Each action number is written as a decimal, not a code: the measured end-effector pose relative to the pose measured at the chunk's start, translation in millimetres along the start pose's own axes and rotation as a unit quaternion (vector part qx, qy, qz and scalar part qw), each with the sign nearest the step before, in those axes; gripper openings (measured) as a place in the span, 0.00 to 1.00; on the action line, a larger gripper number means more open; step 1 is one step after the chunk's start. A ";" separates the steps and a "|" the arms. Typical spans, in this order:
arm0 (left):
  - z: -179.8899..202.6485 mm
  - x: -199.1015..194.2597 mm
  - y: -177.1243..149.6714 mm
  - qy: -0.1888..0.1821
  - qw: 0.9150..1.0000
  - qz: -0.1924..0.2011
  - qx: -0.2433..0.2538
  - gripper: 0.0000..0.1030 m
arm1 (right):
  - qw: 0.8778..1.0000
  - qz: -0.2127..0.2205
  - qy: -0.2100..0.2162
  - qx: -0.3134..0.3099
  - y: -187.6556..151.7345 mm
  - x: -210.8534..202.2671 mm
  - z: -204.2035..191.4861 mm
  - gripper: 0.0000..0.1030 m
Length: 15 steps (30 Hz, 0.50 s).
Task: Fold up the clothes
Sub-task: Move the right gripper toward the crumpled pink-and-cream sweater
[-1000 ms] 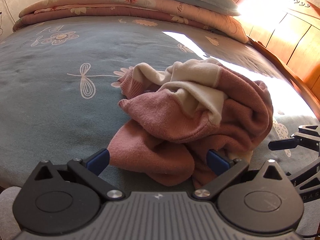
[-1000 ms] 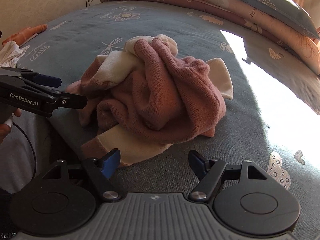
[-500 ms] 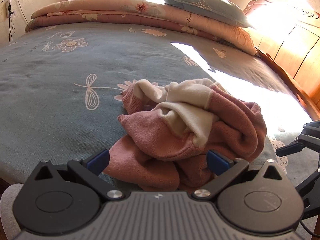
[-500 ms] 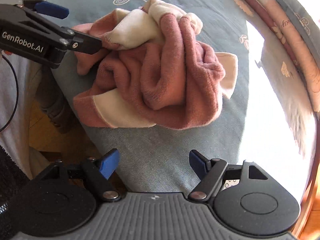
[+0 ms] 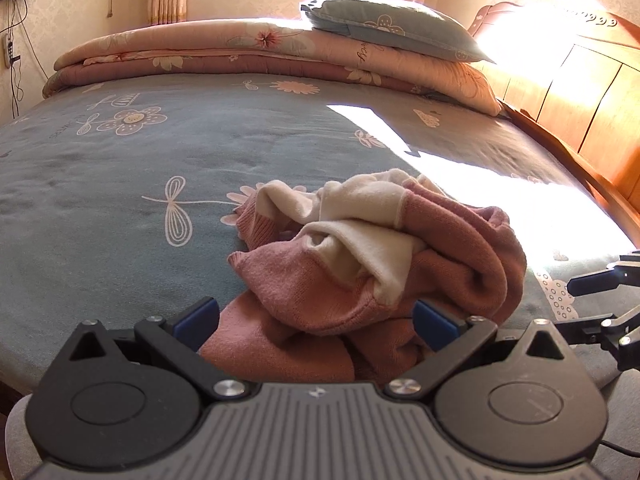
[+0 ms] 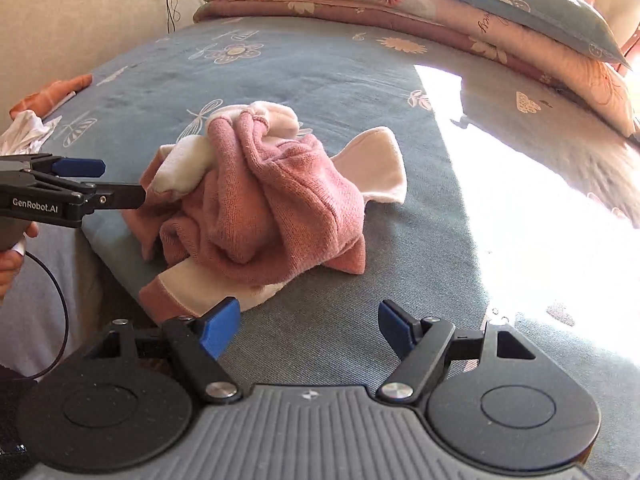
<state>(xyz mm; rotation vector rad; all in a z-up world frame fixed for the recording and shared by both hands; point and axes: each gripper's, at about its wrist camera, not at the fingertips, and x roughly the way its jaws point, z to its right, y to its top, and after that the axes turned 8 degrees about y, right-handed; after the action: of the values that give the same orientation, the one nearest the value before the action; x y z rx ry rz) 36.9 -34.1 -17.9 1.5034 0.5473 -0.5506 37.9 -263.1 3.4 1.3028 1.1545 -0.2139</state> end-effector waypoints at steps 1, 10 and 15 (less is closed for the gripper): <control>2.2 0.0 0.1 0.001 1.000 0.007 0.011 0.99 | 1.000 0.015 -0.001 -0.003 1.6 -3.2 -1.5 0.78; 3.2 2.3 -1.9 -0.027 0.999 0.023 0.031 0.99 | 0.995 0.083 -0.011 -0.062 21.2 -11.4 -13.7 0.44; 1.6 -0.9 -5.3 -0.019 0.997 0.046 0.056 0.99 | 0.994 0.070 -0.012 -0.088 28.3 0.8 -24.5 0.31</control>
<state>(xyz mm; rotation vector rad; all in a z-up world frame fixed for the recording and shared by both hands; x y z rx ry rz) 32.8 -35.7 -21.4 1.6117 0.4215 -0.5450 44.8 -233.1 24.9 1.2155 1.0331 -0.0225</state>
